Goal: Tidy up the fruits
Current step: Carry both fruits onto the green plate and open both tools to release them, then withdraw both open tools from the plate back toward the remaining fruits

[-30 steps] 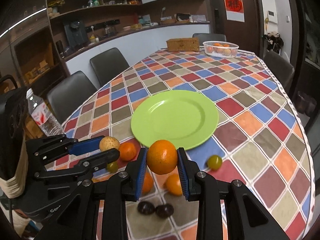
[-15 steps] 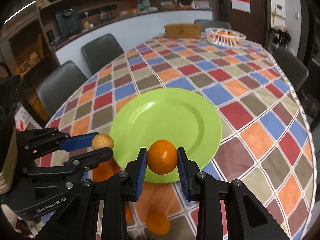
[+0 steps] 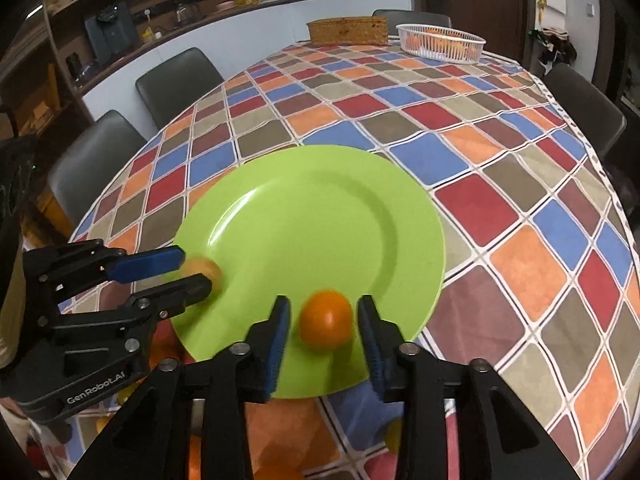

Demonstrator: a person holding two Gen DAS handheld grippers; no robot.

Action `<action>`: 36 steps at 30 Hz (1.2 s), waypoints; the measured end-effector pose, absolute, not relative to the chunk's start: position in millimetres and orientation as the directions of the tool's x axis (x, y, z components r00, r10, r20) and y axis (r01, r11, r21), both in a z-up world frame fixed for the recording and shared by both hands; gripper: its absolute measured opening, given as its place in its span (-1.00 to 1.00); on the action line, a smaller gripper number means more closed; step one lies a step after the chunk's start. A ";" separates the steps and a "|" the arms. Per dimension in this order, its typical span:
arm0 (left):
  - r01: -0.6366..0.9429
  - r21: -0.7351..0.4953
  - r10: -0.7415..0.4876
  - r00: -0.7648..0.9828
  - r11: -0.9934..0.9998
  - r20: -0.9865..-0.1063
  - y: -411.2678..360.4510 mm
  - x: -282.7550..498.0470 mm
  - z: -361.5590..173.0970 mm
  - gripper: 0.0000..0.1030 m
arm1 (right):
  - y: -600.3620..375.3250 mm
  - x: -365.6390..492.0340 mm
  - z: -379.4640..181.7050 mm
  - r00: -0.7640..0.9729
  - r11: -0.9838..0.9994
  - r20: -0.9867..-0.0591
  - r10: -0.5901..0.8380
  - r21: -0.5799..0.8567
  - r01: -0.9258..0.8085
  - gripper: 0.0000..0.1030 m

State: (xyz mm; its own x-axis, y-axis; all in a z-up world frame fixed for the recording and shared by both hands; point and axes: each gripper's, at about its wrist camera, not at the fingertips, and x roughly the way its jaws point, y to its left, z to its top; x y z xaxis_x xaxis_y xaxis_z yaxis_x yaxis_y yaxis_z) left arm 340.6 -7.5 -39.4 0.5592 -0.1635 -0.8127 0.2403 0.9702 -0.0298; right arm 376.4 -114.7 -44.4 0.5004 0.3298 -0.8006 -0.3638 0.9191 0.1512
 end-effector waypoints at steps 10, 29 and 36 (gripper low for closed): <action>0.206 0.025 -0.118 0.653 0.978 -0.748 -7.5 291.4 -2.8 -0.19 | -119.6 336.5 -4.3 0.575 0.910 -0.741 0.347 0.118 -0.397 -0.18; 0.122 -0.012 -0.099 0.737 0.992 -0.669 4.6 172.9 23.8 0.22 | -131.7 225.9 29.0 0.712 0.921 -0.623 0.324 0.034 -0.388 0.04; 0.104 0.020 -0.062 0.731 0.994 -0.679 6.0 140.3 10.3 0.25 | -134.8 200.0 18.2 0.718 0.926 -0.624 0.309 0.026 -0.376 0.05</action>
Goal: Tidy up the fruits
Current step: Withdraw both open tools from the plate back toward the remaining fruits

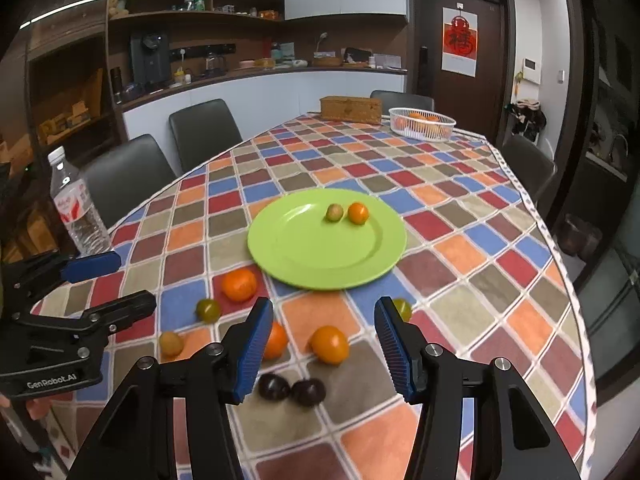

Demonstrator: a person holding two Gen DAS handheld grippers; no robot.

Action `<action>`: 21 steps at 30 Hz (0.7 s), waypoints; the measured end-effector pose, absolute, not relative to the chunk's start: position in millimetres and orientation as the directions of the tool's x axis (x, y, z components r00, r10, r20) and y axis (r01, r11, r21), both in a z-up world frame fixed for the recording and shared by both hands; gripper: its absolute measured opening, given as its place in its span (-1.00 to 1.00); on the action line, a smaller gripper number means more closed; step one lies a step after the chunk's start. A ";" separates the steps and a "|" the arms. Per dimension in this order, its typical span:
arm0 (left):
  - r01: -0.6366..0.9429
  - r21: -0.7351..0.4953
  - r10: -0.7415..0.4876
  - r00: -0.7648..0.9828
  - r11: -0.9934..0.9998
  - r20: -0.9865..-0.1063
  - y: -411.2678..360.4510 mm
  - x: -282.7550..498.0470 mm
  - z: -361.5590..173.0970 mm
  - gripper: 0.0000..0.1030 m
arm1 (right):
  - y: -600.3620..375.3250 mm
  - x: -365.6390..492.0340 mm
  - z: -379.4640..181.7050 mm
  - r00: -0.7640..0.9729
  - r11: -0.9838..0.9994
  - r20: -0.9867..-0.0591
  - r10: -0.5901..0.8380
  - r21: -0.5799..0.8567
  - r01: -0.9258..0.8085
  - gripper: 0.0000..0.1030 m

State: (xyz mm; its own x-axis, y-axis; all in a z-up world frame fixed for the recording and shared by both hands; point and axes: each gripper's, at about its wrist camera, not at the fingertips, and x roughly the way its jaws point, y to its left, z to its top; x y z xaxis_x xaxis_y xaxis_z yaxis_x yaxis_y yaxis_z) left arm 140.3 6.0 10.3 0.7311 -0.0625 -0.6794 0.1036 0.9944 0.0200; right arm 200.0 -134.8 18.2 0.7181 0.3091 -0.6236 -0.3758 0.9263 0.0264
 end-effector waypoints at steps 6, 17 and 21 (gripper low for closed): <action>0.077 0.082 -0.003 0.747 0.994 -0.665 9.7 117.3 -2.3 0.27 | -125.9 179.2 3.1 0.707 0.917 -0.641 0.299 -0.012 -0.399 0.05; 0.074 0.216 0.082 0.769 0.973 -0.634 12.8 96.9 -26.9 0.26 | -104.7 151.3 -25.2 0.716 0.888 -0.663 0.217 -0.170 -0.427 0.04; 0.116 0.235 0.064 0.765 0.965 -0.641 8.7 100.1 -35.8 0.26 | -95.7 148.9 -34.7 0.712 0.858 -0.675 0.195 -0.234 -0.457 0.04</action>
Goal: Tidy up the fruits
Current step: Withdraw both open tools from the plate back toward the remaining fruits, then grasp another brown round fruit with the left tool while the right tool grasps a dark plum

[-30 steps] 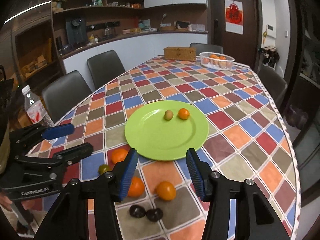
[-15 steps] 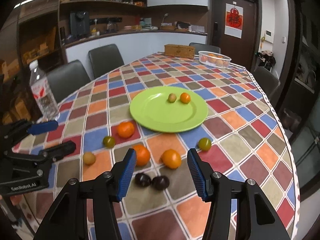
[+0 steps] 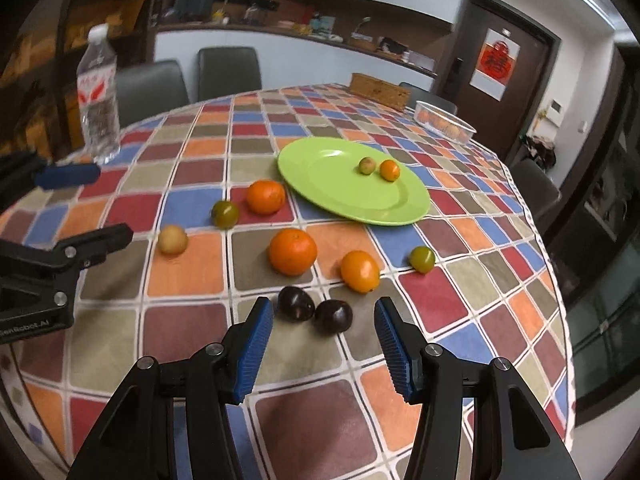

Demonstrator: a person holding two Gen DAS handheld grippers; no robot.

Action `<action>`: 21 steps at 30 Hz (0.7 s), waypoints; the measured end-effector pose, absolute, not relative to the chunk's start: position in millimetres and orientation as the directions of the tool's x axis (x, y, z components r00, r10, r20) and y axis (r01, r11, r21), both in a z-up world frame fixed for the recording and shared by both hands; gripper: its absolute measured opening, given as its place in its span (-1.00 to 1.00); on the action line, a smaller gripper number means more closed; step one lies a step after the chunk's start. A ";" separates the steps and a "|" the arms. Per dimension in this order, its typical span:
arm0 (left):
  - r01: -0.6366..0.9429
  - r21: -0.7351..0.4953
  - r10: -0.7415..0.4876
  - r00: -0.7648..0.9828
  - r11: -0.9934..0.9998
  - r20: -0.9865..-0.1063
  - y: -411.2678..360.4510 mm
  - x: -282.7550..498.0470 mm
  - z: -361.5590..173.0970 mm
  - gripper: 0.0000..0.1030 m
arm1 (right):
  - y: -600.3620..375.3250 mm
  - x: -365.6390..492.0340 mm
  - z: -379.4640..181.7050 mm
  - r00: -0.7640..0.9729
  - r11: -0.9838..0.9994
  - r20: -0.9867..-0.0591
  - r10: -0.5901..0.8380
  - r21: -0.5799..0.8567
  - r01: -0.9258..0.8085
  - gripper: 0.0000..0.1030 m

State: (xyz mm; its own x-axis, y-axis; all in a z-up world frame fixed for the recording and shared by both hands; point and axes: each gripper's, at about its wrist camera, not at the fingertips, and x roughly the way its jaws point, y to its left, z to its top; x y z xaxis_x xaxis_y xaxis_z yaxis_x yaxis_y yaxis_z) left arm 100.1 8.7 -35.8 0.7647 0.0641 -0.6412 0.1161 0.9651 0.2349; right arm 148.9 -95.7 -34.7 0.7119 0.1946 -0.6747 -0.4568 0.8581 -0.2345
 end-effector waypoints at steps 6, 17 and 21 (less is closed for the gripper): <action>0.144 0.233 0.050 0.743 0.962 -0.667 7.5 110.1 -50.8 0.23 | -84.3 151.8 -46.7 0.705 0.815 -0.685 0.185 -0.293 -0.499 0.00; 0.195 0.207 0.015 0.693 0.959 -0.720 6.9 132.7 -70.3 -0.03 | -71.9 160.5 -60.6 0.695 0.760 -0.697 0.179 -0.351 -0.547 -0.24; 0.192 0.182 0.004 0.677 0.964 -0.736 8.3 140.0 -74.4 -0.10 | -69.2 162.7 -63.8 0.690 0.748 -0.701 0.182 -0.356 -0.559 -0.26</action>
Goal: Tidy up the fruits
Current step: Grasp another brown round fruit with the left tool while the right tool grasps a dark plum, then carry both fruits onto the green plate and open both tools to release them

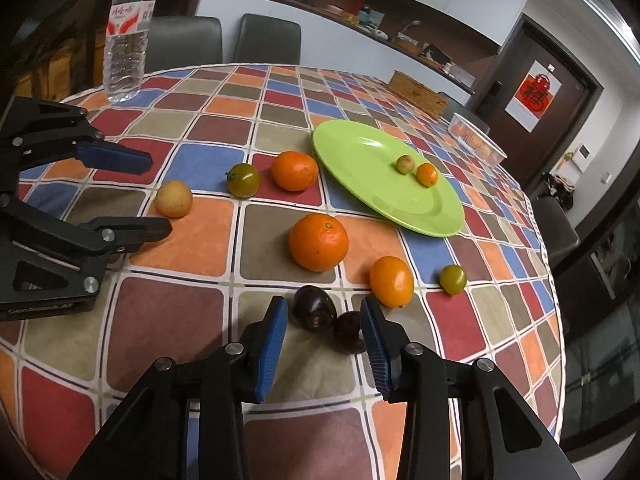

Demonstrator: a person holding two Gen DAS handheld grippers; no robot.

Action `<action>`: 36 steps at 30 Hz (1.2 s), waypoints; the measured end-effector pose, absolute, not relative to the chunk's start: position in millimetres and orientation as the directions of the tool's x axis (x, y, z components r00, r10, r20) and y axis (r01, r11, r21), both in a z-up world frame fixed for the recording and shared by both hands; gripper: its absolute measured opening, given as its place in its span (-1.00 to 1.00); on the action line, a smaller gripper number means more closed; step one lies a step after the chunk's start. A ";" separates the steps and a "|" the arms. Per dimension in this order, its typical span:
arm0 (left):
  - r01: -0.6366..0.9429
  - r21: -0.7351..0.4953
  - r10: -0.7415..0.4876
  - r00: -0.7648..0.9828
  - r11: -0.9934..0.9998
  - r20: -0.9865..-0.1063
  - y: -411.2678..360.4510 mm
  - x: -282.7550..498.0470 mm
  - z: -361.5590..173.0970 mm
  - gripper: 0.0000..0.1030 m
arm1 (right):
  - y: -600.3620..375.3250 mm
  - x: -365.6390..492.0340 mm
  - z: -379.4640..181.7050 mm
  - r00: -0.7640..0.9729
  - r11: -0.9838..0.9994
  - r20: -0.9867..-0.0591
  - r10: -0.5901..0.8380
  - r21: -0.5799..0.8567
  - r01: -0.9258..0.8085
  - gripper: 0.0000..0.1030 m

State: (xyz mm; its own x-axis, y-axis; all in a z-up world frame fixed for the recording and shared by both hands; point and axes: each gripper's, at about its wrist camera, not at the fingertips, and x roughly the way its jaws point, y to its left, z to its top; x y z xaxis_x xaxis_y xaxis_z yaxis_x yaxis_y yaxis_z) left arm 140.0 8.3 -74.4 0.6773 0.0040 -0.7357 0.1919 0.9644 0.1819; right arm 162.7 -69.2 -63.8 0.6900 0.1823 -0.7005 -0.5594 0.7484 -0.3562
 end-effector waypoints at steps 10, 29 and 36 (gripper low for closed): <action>0.172 0.146 0.000 0.648 0.974 -0.762 10.6 153.4 -81.6 -0.29 | -60.8 168.3 -73.3 0.687 0.714 -0.707 0.168 -0.393 -0.580 -0.37; 0.154 0.080 -0.044 0.669 0.985 -0.742 9.5 151.2 -60.7 -0.43 | -66.2 170.9 -58.4 0.678 0.742 -0.705 0.208 -0.338 -0.579 -0.51; 0.156 0.033 -0.085 0.691 0.987 -0.718 8.4 146.3 -41.7 -0.44 | -75.9 169.4 -36.6 0.676 0.794 -0.688 0.264 -0.243 -0.558 -0.51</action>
State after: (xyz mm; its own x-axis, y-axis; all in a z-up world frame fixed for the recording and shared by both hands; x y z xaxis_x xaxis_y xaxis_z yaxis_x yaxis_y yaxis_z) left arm 146.3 8.4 -41.7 0.6910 -0.0850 -0.7179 0.1559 0.9872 0.0331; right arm 169.4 -75.9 -36.6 0.6758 0.2643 -0.6881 -0.5579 0.7935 -0.2430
